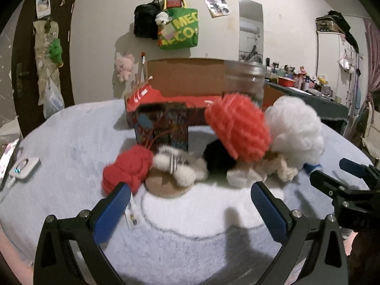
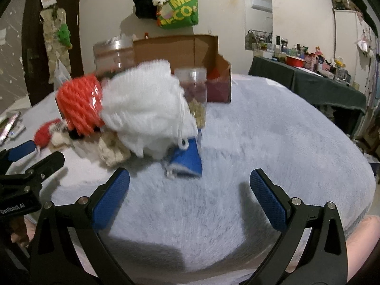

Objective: Organize soft objects
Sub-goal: 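Grasp the orange-red mesh puff with the left tool while the right tool grasps the white mesh puff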

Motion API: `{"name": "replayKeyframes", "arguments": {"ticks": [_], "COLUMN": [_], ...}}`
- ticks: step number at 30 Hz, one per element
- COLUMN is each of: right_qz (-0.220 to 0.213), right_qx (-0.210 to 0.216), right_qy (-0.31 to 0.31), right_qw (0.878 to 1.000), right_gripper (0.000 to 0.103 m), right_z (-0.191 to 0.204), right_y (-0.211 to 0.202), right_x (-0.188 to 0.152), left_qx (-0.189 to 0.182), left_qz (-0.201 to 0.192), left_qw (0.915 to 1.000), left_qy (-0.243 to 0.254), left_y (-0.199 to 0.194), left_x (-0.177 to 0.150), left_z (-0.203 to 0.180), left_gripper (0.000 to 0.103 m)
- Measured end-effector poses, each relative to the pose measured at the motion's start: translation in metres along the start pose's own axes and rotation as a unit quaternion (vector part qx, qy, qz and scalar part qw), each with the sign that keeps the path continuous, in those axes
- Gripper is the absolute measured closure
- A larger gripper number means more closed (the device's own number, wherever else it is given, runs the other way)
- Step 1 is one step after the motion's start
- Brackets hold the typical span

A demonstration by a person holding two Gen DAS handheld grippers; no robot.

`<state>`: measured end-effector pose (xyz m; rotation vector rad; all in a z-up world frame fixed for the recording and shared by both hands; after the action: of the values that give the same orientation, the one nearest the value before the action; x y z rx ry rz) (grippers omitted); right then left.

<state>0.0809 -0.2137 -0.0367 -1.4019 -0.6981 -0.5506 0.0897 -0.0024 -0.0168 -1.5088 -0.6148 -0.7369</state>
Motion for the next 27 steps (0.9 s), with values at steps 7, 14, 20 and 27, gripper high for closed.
{"name": "replayKeyframes", "arguments": {"ticks": [7,14,20,27], "right_qz": [-0.026,-0.036,-0.007,0.026], "right_qx": [0.033,0.082,0.132,0.196], "right_qy": [-0.014,-0.033,-0.049,-0.068], "right_qw": [0.999,0.995,0.99,0.978], "right_gripper": [0.0,0.0,0.0,0.003], "right_z": [0.008,0.014,0.019,0.03], "right_y": [-0.017,-0.023,-0.003,0.016], "right_x": [0.023,0.054,0.07,0.07], "left_qx": [-0.027,-0.059,-0.075,-0.097], "left_qz": [-0.01,-0.005,0.009,0.032], "left_qw": [0.9995,0.9977,0.996,0.9933], "left_qy": [0.014,0.033,0.048,0.054], "left_y": [-0.011,-0.008,0.004,0.02], "left_x": [0.024,0.05,0.062,0.065], "left_z": [-0.007,-0.018,-0.028,-0.035], "left_gripper": [0.0,0.0,0.007,0.021]}}
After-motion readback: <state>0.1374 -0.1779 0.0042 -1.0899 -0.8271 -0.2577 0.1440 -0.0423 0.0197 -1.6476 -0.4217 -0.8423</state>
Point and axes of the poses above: each gripper's, at about its wrist camera, not at the fingertips, and y roughly the way its jaws point, z to its left, x to its top, the point moved 10 cm from there along y, roughly the way its jaws point, and after that the axes turned 12 degrees about z, right-handed, at the moved point
